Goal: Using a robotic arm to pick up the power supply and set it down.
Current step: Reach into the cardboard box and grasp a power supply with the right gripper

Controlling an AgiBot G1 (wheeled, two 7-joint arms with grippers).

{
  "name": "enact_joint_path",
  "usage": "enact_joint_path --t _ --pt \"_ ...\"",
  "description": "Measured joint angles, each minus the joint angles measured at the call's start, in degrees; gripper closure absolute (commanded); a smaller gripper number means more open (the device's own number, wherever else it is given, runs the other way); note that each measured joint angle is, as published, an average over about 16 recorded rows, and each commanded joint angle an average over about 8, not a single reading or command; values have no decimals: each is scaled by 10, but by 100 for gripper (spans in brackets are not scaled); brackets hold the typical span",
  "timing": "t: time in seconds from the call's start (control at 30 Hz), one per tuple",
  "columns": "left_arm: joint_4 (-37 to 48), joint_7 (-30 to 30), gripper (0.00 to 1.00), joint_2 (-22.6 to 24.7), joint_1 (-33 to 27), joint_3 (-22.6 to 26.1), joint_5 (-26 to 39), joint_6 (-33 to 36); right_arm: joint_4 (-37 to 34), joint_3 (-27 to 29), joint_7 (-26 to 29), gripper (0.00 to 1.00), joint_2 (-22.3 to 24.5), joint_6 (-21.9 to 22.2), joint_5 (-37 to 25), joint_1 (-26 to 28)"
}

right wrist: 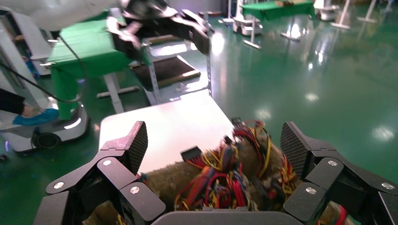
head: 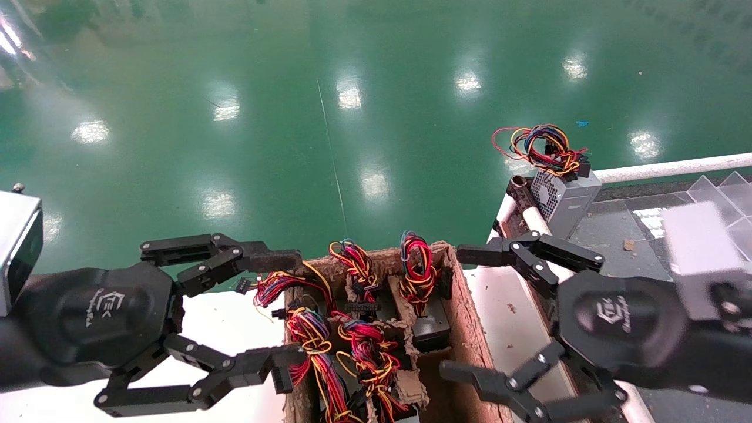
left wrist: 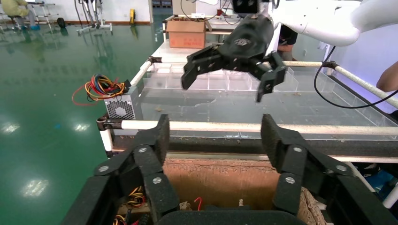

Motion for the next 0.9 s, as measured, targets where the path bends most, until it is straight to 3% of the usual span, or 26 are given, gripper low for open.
enact_joint_path --t 0.17,0.2,0.43,0.47,0.9 --pt "0 0 0 0 0 0 0 0 -6 -24 23 0 -16 38 -57 17" --pt "0 0 0 0 0 0 0 0 -9 -29 28 5 -20 47 -71 22" --pt "0 0 0 0 0 0 0 0 -34 -71 64 90 -61 120 -173 55" --pt "0 0 0 0 0 0 0 0 -38 -76 68 98 -68 131 -187 60" --pt "0 0 0 0 0 0 0 0 -72 -120 86 100 -145 244 -309 83"
